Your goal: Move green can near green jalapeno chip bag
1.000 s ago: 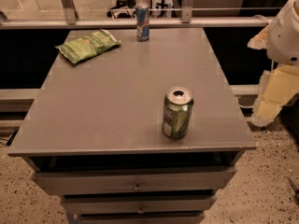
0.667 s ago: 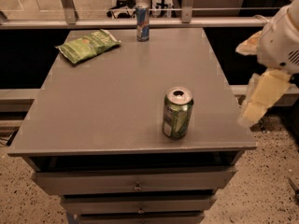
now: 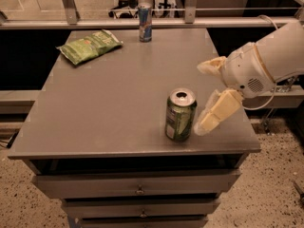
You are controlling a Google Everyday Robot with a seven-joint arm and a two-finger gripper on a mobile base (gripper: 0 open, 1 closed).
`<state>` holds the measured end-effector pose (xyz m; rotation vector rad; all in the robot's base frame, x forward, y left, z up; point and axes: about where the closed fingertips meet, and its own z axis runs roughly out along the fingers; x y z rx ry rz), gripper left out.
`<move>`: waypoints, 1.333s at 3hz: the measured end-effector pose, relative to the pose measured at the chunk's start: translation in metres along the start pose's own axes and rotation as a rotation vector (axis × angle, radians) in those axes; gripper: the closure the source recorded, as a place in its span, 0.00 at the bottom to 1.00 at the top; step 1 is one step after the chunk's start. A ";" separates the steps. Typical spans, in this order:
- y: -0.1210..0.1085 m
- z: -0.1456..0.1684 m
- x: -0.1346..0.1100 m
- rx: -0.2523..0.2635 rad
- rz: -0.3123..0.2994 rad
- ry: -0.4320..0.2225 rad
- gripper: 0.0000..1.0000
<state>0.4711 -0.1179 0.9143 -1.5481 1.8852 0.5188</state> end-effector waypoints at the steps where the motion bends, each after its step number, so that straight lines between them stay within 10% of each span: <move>1: 0.010 0.016 -0.011 -0.031 -0.007 -0.127 0.00; 4: 0.025 0.046 -0.021 -0.037 -0.023 -0.312 0.62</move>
Offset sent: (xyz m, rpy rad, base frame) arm -0.0324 0.0558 -0.0208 0.3391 -0.0432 0.1164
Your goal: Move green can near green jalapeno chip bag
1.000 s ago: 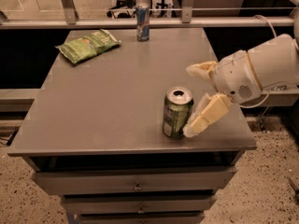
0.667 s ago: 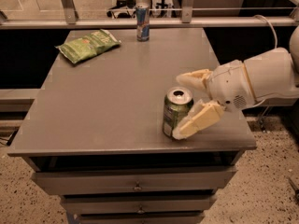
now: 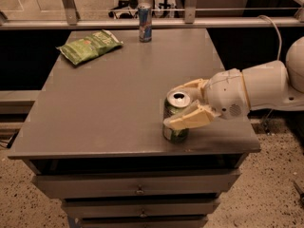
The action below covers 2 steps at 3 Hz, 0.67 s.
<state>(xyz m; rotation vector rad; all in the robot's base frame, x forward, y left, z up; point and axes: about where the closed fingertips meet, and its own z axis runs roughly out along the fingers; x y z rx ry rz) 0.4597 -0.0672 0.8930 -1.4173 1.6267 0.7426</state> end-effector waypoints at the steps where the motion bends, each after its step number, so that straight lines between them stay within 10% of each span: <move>1: -0.016 -0.010 -0.008 0.043 -0.032 -0.020 0.86; 2: -0.045 -0.035 -0.043 0.110 -0.108 -0.033 1.00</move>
Offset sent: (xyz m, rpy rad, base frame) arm 0.0662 -0.0370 0.0985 -0.0030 -0.2416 -0.0730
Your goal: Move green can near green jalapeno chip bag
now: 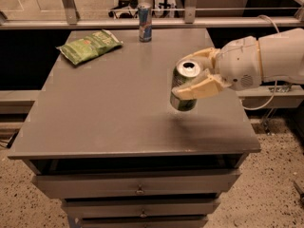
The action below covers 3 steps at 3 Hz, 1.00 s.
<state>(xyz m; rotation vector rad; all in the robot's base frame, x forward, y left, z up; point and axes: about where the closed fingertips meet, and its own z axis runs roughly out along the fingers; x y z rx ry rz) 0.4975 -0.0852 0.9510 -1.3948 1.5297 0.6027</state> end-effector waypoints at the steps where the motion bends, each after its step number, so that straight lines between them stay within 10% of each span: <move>1: 0.000 0.000 0.000 0.000 0.000 0.000 1.00; 3: -0.018 0.051 -0.044 -0.003 -0.117 -0.120 1.00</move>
Offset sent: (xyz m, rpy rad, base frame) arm 0.0096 0.0353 0.0094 0.0517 -0.0931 0.0526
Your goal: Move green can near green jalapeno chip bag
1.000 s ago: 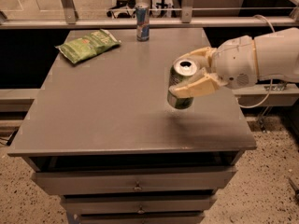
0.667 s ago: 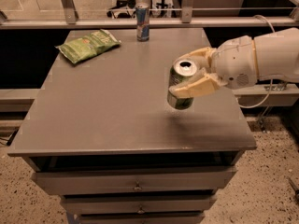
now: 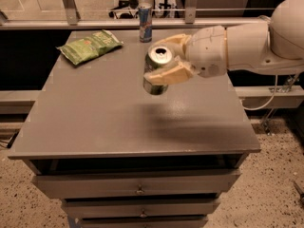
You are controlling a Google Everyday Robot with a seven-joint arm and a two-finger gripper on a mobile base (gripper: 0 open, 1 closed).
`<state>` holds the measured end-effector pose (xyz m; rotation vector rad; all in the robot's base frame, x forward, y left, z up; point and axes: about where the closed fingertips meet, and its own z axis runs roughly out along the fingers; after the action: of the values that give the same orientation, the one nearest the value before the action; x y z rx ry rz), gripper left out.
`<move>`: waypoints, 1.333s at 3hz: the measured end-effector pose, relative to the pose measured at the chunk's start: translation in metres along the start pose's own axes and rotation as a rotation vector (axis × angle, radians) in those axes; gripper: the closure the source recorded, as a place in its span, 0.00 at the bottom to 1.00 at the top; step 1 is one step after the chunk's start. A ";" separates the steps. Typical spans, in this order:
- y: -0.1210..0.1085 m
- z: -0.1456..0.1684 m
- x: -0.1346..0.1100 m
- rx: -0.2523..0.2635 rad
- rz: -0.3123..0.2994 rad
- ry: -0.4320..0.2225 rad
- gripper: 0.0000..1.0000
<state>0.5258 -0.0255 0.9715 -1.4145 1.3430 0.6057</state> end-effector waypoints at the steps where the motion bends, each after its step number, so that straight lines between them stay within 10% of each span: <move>1: -0.028 0.045 -0.020 0.006 -0.047 -0.065 1.00; 4: -0.124 0.191 -0.006 0.072 -0.022 -0.048 1.00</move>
Offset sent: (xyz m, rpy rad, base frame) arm 0.1335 0.1788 0.0091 0.0956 -0.0792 0.0803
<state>0.6938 0.1274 0.9559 -1.3470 1.2976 0.5683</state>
